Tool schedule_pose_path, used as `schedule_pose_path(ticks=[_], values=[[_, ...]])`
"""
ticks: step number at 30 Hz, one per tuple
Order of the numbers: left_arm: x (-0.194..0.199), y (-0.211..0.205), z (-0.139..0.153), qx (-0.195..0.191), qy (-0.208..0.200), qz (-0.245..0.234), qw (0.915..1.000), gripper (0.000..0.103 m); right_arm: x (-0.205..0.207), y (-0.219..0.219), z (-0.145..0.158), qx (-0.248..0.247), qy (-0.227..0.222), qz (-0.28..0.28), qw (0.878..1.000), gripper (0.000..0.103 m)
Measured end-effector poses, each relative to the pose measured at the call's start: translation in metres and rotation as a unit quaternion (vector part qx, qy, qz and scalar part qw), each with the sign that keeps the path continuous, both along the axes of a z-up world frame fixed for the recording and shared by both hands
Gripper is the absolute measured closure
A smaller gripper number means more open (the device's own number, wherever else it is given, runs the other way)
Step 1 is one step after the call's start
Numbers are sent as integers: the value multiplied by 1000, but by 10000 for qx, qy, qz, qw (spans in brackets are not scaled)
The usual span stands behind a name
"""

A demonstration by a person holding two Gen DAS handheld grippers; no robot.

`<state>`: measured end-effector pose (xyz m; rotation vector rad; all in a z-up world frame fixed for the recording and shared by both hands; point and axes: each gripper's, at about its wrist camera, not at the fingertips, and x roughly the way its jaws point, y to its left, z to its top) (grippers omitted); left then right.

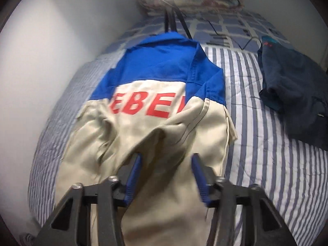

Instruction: Fold large clothes

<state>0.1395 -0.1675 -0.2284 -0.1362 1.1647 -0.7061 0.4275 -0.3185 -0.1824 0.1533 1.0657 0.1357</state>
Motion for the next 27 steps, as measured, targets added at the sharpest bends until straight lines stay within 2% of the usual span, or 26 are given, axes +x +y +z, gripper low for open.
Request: schedule_pose_path(ticks=[1,4,8,13,17,20,22,24,26,27], values=[[0,-2,-1,35,-26,-39,10000,85,4,0,-4,34,83,-38,10000,88],[-2,-4,-4,101,-119,-130,9998,95,14,4,-11,16,115,-36,9999,97],[-5,-2,-4,52,-176,-145,9997,98,12,20,-4,-418,-89,146,9990,100],[-10,-2,-2,85,-268,-160,9995,99,20,30,8,-167,-239,243,9993,101],[-9,-1,-3,105,-244,-119,9996,100,45,59,-14,-316,-104,437,9985,101],[-11,-1,-2,171,-339,-100,9992,100,57,72,-47,-436,57,397,9982,101],[-11,-1,-3,180,-338,-104,9992,100,57,71,-53,-354,-144,363,9986,101],[-10,-2,-5,163,-278,-96,9994,100,56,65,-49,-161,-102,376,9991,99],[-12,-5,-3,186,-324,-113,9992,100,47,50,-28,164,-237,325,9991,89],[-13,-6,-2,198,-357,-122,9991,100,37,38,-11,366,-439,277,9980,79]])
